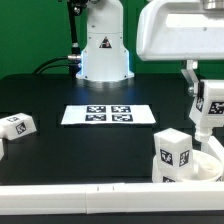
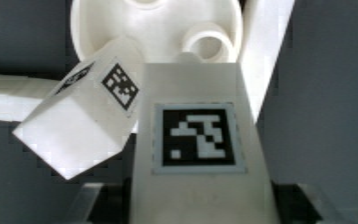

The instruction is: Assemble stool

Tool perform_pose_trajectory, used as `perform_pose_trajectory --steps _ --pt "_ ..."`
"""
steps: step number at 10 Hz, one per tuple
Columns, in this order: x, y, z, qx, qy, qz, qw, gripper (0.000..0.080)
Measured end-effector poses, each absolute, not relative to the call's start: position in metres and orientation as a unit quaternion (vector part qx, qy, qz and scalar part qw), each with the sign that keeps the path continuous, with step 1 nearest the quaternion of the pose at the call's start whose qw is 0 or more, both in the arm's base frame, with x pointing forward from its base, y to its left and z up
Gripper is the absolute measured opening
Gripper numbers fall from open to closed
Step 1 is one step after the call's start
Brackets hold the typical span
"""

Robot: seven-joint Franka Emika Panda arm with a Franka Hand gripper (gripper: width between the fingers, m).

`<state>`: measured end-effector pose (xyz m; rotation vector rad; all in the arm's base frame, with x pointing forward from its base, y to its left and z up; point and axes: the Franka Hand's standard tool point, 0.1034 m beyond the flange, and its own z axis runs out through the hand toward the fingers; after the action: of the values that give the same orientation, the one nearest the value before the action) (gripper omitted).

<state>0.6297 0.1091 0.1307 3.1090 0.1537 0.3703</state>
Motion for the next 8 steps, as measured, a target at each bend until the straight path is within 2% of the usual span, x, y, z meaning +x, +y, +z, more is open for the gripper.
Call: perform_pose_trajectory --steps 4,8 --pt "0.636 0.116 0.108 0.993 0.045 0.11 0.005 0.0337" --pt "0.631 0.122 0.1 0.993 0.05 0.106 0.004 0.0337"
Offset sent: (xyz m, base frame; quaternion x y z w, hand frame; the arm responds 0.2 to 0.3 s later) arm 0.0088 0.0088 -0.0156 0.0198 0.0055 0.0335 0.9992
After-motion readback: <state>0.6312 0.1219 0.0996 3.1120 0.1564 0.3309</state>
